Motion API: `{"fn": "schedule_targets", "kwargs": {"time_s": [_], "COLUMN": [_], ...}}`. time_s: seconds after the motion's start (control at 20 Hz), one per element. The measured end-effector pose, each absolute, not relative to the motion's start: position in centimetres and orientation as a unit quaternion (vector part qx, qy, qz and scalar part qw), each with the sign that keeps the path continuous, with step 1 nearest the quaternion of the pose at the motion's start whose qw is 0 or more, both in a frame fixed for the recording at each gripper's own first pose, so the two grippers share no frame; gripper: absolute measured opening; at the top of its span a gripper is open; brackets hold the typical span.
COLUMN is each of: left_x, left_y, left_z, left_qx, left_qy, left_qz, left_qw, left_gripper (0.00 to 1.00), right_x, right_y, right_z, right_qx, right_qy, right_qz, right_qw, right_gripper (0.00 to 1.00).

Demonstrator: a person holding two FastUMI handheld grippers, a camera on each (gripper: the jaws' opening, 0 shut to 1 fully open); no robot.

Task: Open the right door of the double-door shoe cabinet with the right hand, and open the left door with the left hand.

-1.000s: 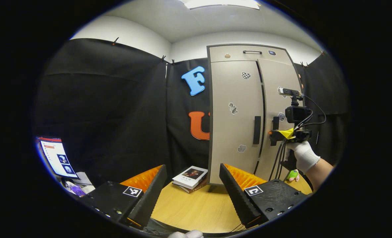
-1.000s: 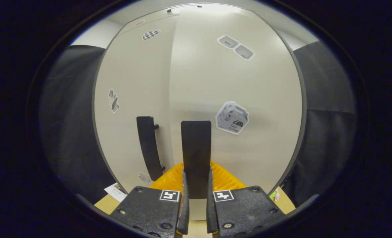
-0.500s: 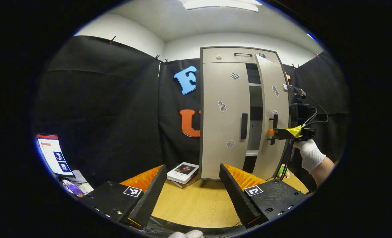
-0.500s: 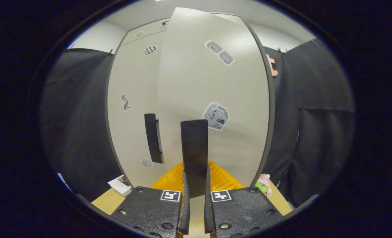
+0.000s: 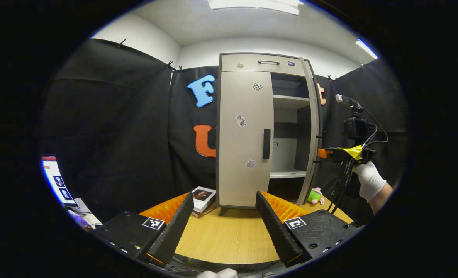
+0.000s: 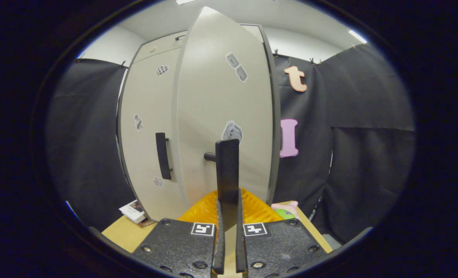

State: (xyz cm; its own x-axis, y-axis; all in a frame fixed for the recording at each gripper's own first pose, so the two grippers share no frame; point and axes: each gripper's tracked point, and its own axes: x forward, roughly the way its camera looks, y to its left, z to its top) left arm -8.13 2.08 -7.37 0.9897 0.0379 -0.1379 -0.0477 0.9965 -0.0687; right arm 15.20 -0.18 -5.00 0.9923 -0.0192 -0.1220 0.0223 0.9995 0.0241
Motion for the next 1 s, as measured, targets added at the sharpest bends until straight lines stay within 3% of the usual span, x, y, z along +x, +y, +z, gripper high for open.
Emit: {"fn": "schedule_targets", "kwargs": {"time_s": [0.45, 0.85, 1.0], "left_x": [-6.1, -4.8, -4.6], "left_y": [-3.5, -6.2, -6.7], "left_z": [-6.8, -7.1, -7.1], "left_qx": [-0.036, -0.037, -0.038], "left_qy": [0.06, 0.062, 0.068], "left_qz": [-0.03, -0.031, -0.025], "left_qw": [0.997, 0.997, 0.997], "left_gripper": [0.97, 0.96, 0.96], "right_x": [13.3, 13.5, 13.5], "right_y": [-5.9, -12.2, -13.0], "right_z": [-4.9, -4.6, -4.4], "right_qx": [-0.007, 0.0, 0.014], "right_qy": [0.059, 0.06, 0.058], "right_qz": [-0.03, -0.042, -0.018], "right_qw": [0.998, 0.997, 0.998], "right_gripper": [0.05, 0.05, 0.04]}}
